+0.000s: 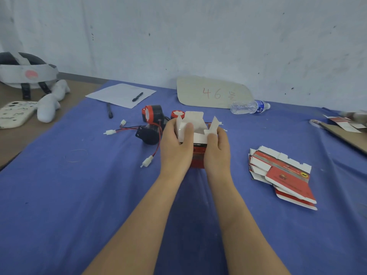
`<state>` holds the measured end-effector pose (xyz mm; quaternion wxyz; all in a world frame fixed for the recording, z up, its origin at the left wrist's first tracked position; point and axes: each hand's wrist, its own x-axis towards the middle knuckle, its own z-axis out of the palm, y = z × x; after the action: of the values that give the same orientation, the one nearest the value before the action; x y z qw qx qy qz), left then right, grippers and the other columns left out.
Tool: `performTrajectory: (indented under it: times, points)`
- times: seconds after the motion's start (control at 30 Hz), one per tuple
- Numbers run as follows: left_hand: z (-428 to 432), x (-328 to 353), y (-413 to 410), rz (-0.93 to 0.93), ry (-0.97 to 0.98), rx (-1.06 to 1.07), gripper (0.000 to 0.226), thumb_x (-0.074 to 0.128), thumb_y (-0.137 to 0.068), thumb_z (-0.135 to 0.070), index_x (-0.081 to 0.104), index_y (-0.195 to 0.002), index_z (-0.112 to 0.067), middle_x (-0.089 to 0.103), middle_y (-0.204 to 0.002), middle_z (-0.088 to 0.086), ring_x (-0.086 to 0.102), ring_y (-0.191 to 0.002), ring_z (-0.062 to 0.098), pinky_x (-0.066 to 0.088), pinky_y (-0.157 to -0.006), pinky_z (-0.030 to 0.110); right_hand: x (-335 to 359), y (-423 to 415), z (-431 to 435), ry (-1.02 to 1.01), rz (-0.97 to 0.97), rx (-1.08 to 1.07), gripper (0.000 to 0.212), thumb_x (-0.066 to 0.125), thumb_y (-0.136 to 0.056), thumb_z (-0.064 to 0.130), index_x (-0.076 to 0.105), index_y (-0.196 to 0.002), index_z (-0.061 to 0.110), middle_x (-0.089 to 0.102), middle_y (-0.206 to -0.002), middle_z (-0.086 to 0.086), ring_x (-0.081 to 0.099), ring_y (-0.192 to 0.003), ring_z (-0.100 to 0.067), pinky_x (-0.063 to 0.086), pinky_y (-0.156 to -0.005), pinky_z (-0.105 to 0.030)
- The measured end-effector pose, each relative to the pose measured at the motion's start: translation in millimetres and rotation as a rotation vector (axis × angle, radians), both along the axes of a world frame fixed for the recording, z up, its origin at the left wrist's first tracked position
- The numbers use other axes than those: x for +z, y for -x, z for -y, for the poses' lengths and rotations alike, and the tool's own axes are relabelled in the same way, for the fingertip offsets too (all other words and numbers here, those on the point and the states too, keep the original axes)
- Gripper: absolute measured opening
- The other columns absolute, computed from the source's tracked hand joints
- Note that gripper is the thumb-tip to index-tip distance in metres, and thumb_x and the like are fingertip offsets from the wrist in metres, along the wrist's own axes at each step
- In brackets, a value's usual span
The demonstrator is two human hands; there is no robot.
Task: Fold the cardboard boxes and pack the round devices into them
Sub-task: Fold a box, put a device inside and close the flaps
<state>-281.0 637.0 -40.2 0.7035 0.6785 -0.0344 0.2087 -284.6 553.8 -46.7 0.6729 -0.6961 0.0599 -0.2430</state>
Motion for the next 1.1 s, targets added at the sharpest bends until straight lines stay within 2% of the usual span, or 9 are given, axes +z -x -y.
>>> performTrajectory:
  times: [0.13, 0.3, 0.4, 0.5, 0.63, 0.73, 0.83, 1.0, 1.1]
  points:
    - [0.2, 6.0, 2.4, 0.015, 0.067, 0.112, 0.016, 0.048, -0.098, -0.04, 0.048, -0.083, -0.032, 0.059, -0.08, -0.015, 0.054, -0.069, -0.016, 0.04, -0.057, 0.003, -0.7, 0.6, -6.6, 0.084, 0.061, 0.001, 0.033, 0.033, -0.098, 0.015, 0.057, -0.12, 0.019, 0.06, -0.091, 0.017, 0.053, -0.071, 0.011, 0.04, -0.057, -0.006]
    - [-1.3, 3.3, 1.2, 0.032, 0.146, 0.144, 0.02, 0.039, -0.102, -0.032, 0.048, -0.084, -0.033, 0.059, -0.076, -0.014, 0.056, -0.066, -0.01, 0.043, -0.057, 0.008, -1.6, 0.7, -7.7, 0.095, 0.078, -0.017, 0.034, 0.033, -0.097, 0.011, 0.057, -0.12, 0.019, 0.06, -0.089, 0.017, 0.054, -0.071, 0.01, 0.042, -0.057, -0.008]
    - [-0.6, 0.3, 1.4, 0.041, 0.112, -0.004, 0.013, 0.038, -0.102, -0.035, 0.052, -0.103, -0.037, 0.062, -0.096, -0.019, 0.057, -0.084, -0.014, 0.045, -0.071, 0.006, 0.5, 3.2, -4.6, 0.071, 0.096, -0.068, 0.036, 0.034, -0.095, 0.007, 0.05, -0.117, 0.031, 0.055, -0.092, 0.022, 0.052, -0.075, 0.018, 0.04, -0.059, -0.004]
    - [6.1, -1.4, 1.6, -0.044, 0.084, -0.212, 0.034, 0.034, -0.101, -0.045, 0.051, -0.129, -0.036, 0.056, -0.128, -0.013, 0.053, -0.117, 0.0, 0.044, -0.101, 0.027, 1.3, 5.0, 2.4, 0.026, 0.095, -0.114, 0.048, 0.033, -0.092, 0.001, 0.048, -0.116, 0.04, 0.052, -0.096, 0.025, 0.051, -0.078, 0.021, 0.045, -0.066, -0.011]
    - [6.5, -2.4, 2.5, -0.022, 0.02, -0.192, 0.025, 0.034, -0.103, -0.035, 0.048, -0.116, -0.05, 0.053, -0.124, -0.017, 0.051, -0.11, -0.013, 0.042, -0.094, 0.012, 3.4, 6.3, 2.8, 0.011, 0.112, 0.001, 0.032, 0.045, -0.097, 0.012, 0.063, -0.1, 0.038, 0.066, -0.097, 0.024, 0.059, -0.092, 0.011, 0.05, -0.08, -0.015]
    - [2.9, -1.9, 1.9, -0.06, 0.123, -0.194, 0.033, 0.039, -0.102, -0.029, 0.053, -0.132, -0.03, 0.053, -0.136, -0.006, 0.052, -0.123, 0.009, 0.043, -0.106, 0.037, 4.7, 6.0, 0.9, -0.117, 0.086, 0.093, 0.027, 0.048, -0.098, 0.034, 0.072, -0.087, 0.038, 0.072, -0.094, 0.015, 0.067, -0.09, -0.003, 0.054, -0.075, -0.02]
    - [3.3, -0.9, 3.3, -0.073, 0.169, -0.196, 0.038, 0.041, -0.099, -0.023, 0.052, -0.134, -0.033, 0.053, -0.135, -0.01, 0.053, -0.121, 0.01, 0.046, -0.103, 0.041, 3.4, 3.5, 3.0, -0.166, 0.041, 0.031, 0.024, 0.046, -0.098, 0.022, 0.069, -0.099, 0.03, 0.071, -0.099, 0.009, 0.067, -0.092, -0.009, 0.054, -0.078, -0.027]
    - [3.7, -5.0, 0.4, -0.102, 0.162, -0.16, 0.028, 0.044, -0.095, -0.02, 0.053, -0.117, -0.036, 0.06, -0.103, -0.02, 0.061, -0.089, -0.002, 0.051, -0.071, 0.02, 1.2, 1.5, 7.9, -0.195, -0.094, 0.113, 0.032, 0.046, -0.093, 0.006, 0.056, -0.107, 0.033, 0.066, -0.104, 0.006, 0.066, -0.093, -0.017, 0.056, -0.076, -0.032]
    - [5.5, -3.9, 1.0, -0.119, 0.134, -0.154, 0.022, 0.044, -0.094, -0.017, 0.058, -0.1, -0.033, 0.064, -0.095, -0.013, 0.063, -0.087, 0.008, 0.055, -0.074, 0.032, -0.1, 1.1, 8.9, -0.104, -0.086, 0.1, 0.037, 0.041, -0.09, -0.002, 0.062, -0.109, 0.023, 0.068, -0.105, 0.001, 0.065, -0.097, -0.02, 0.055, -0.075, -0.029]
